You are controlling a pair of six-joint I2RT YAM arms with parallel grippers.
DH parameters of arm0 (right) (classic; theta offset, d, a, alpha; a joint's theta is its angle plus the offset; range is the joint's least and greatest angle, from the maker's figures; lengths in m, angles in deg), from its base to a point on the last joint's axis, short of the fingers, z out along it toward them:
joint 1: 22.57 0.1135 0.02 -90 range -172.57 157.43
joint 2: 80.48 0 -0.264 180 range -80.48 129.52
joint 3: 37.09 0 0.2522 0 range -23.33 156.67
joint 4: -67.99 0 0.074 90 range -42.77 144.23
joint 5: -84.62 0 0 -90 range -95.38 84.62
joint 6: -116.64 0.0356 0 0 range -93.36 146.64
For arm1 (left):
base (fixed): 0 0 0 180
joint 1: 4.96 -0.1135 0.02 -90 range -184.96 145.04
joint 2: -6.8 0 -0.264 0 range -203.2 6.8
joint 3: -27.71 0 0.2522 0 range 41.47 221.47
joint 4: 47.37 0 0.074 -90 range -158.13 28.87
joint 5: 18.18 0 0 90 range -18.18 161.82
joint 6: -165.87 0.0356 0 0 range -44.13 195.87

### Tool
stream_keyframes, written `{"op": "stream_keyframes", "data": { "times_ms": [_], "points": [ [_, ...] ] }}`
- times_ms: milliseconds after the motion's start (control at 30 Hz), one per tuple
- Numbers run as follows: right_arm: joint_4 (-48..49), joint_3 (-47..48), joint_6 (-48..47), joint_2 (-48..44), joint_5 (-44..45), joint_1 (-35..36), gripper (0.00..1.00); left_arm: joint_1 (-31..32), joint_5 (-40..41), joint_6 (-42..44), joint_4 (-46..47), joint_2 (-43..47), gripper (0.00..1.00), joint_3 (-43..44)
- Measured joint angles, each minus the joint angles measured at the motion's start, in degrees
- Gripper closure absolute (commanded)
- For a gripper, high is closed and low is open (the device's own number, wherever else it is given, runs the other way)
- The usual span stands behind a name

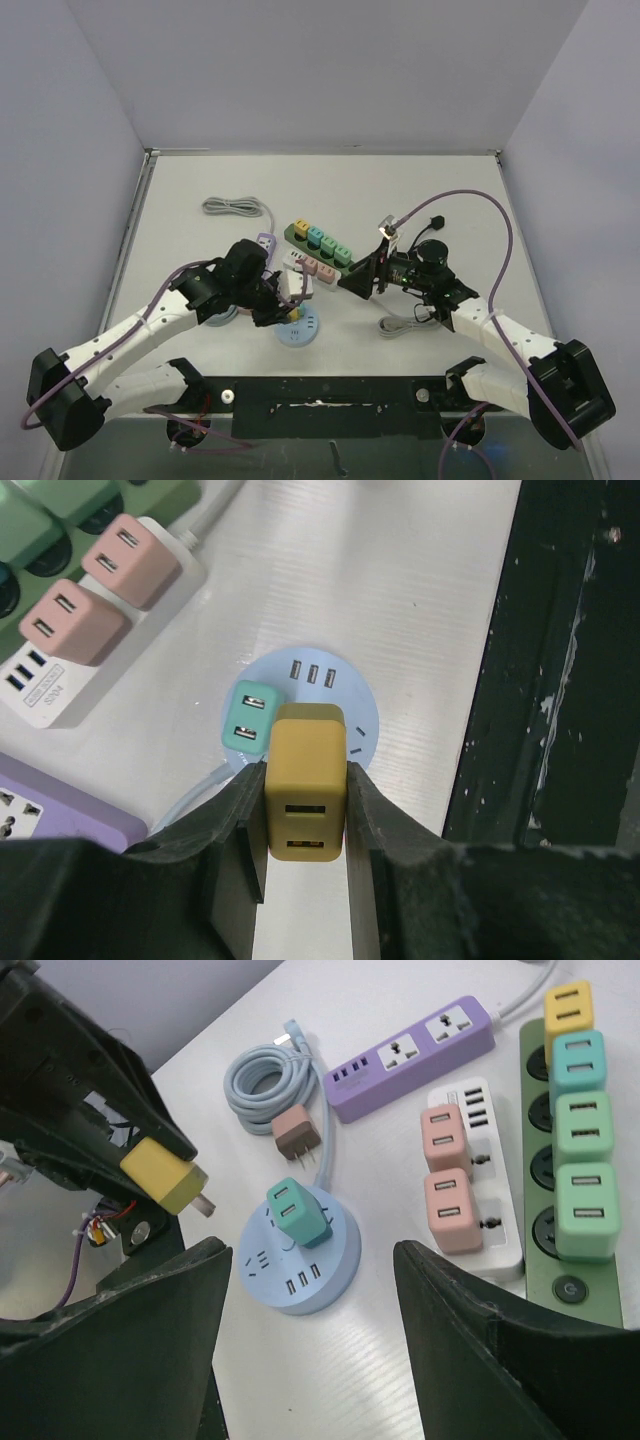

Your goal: Insert the plug

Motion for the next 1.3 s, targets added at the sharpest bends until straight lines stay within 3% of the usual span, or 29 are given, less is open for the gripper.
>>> {"op": "stream_keyframes", "data": {
  "times_ms": [467,800,1300],
  "points": [
    [-0.02,-1.75,2.97,-0.79,5.09,-2.25,0.34,7.98,4.35,2.75,-4.13,-12.92,1.0,2.47],
    [0.02,-2.67,4.07,-1.73,6.95,-2.62,0.33,8.41,8.79,6.25,-6.19,-18.01,1.0,3.61],
    [0.04,-2.67,4.28,-1.73,7.06,-2.95,0.33,8.46,9.29,8.44,-6.05,-20.0,1.0,5.25]
  ]
}}
